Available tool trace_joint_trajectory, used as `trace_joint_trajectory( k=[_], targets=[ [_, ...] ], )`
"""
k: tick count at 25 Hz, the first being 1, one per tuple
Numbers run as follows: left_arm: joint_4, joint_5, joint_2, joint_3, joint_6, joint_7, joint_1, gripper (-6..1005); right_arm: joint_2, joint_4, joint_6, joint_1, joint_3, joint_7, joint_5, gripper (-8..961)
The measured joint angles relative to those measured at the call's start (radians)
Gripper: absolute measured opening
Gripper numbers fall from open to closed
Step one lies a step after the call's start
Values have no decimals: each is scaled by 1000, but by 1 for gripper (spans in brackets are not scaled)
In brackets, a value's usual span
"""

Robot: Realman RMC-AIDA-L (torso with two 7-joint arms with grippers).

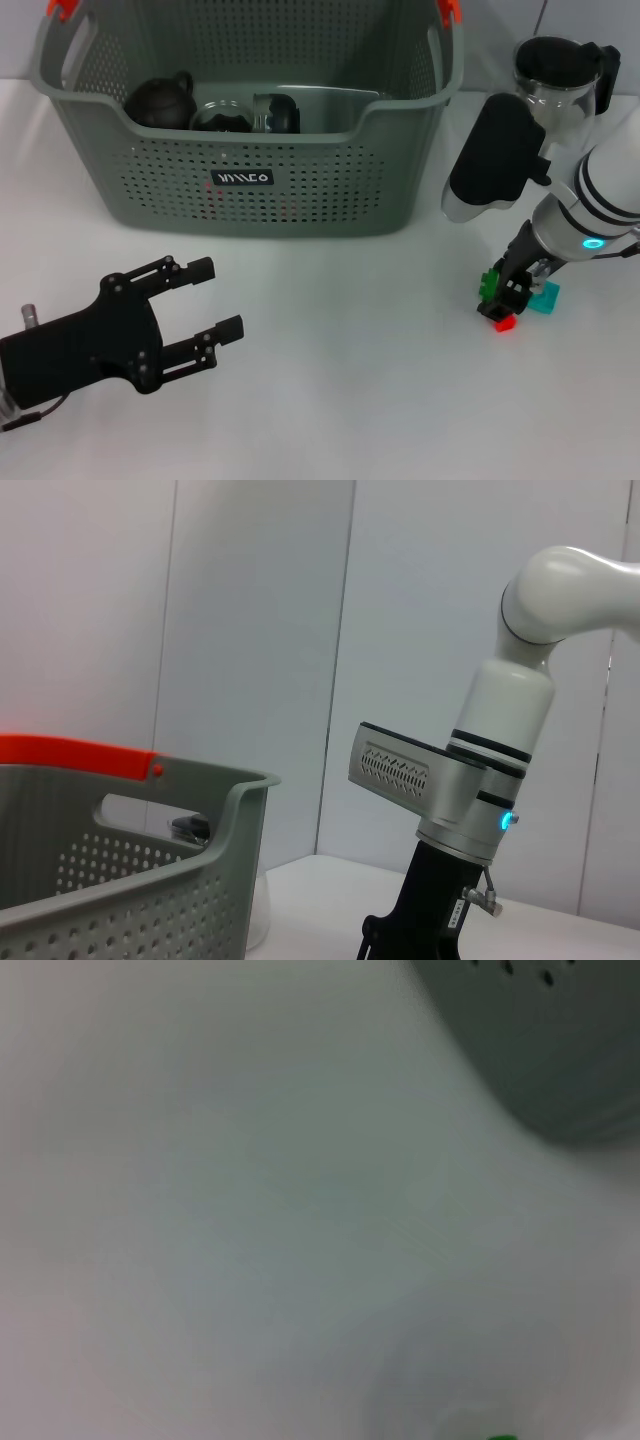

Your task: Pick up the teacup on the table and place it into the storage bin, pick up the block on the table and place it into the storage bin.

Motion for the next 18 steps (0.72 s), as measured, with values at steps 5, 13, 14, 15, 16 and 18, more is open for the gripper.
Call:
trace_joint_trajectory(
  k=[5, 13, 14, 15, 16, 18],
  targets=[
    [0, 0, 0, 0, -2, 0, 0, 732, 0, 8, 4, 9, 0, 4, 1, 611],
    [-1, 0, 0, 0, -3, 0, 0, 732, 0, 8, -3, 10, -3, 9, -1, 537],
    [-1, 0, 0, 0, -3, 0, 0, 732, 0, 7, -2, 10, -5, 12, -2, 519],
    [-1, 0, 0, 0, -3, 0, 0, 732, 0, 5, -4, 9, -5, 14, -2, 505],
    [-2, 0, 0, 0, -3, 0, 0, 732, 0, 1, -6, 7, -3, 18, -1, 491],
    [-2, 0, 0, 0, -3, 0, 0, 732, -1, -17, -7, 2, 9, 24, 2, 464]
  ],
)
